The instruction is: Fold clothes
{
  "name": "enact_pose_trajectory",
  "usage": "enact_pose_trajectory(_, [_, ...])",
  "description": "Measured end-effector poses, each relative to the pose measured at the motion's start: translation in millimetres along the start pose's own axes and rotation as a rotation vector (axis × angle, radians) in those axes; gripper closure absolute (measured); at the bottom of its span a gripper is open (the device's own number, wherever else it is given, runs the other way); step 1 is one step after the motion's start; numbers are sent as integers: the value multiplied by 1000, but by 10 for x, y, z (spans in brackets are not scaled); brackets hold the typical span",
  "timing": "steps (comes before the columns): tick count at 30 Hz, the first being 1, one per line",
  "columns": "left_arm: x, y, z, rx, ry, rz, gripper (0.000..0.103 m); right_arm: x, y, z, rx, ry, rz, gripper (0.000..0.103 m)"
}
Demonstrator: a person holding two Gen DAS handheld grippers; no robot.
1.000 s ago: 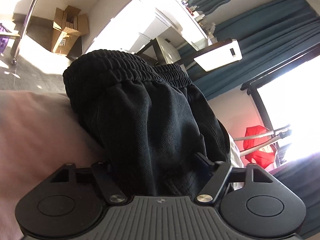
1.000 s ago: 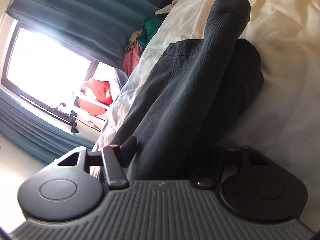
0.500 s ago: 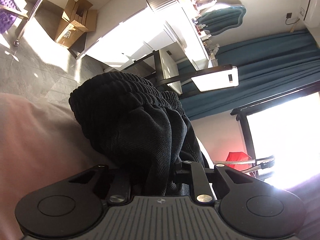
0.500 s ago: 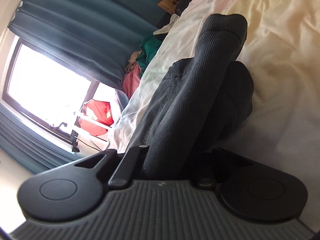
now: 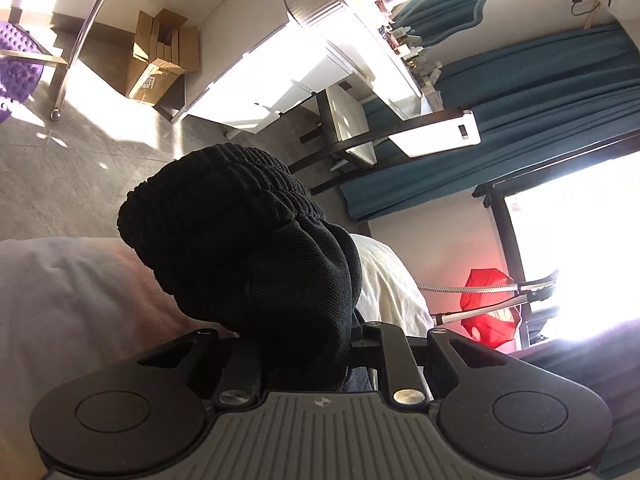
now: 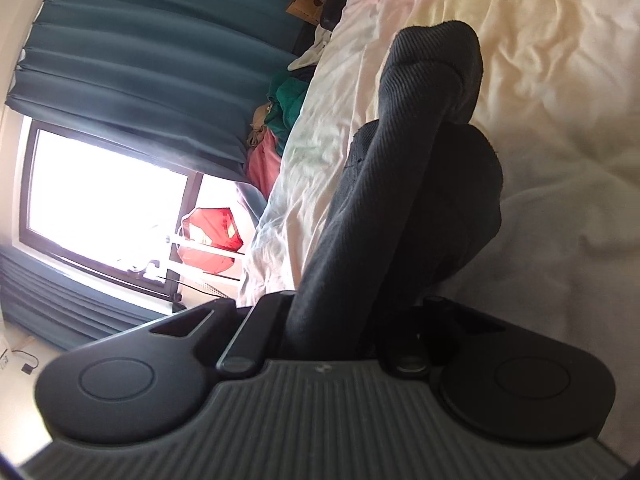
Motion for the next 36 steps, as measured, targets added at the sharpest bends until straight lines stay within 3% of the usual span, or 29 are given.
enact_pose_trajectory(5, [7, -350, -213, -60, 73, -27, 84, -76, -329, -17, -2, -50, 12, 90])
enact_pose_trajectory(12, [36, -339, -861, -112, 53, -44, 82, 120, -298, 520, 110, 5, -121, 90])
enact_pose_trajectory(14, [42, -320, -1051, -122, 45, -48, 81, 164, -285, 638, 92, 46, -132, 90])
enact_pose_trajectory(18, [123, -433, -1039, -147, 101, -46, 74, 209, -320, 672, 66, 96, -136, 89])
enact_pose_trajectory(22, [250, -511, -892, -243, 251, -91, 59, 245, -394, 679, 57, 98, -139, 89])
enact_pose_trajectory(24, [292, -629, -795, -269, 333, -103, 58, 264, -386, 666, 58, 92, -139, 89])
enact_pose_trajectory(27, [373, -856, -645, -304, 460, -108, 47, 209, -329, 652, 61, 86, -136, 89])
enact_pose_trajectory(29, [488, -1032, -539, -315, 574, -44, 36, 192, -352, 650, 64, 87, -134, 89])
enact_pose_trajectory(32, [670, -1301, -368, -326, 749, 64, 34, 182, -426, 639, 75, 66, -127, 89])
enact_pose_trajectory(36, [1047, -1483, -131, -242, 886, 162, 30, 145, -480, 571, 80, 30, -100, 89])
Point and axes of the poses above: each gripper's, at about its wrist camera, not at the fingertips, and y roughly the way its jaws point, z to its right, x to its underside, the point moved 5 cm from there along y, roughly the way its jaws point, and after that the axes turned 13 degrees about -y, right-handed, at the moved point
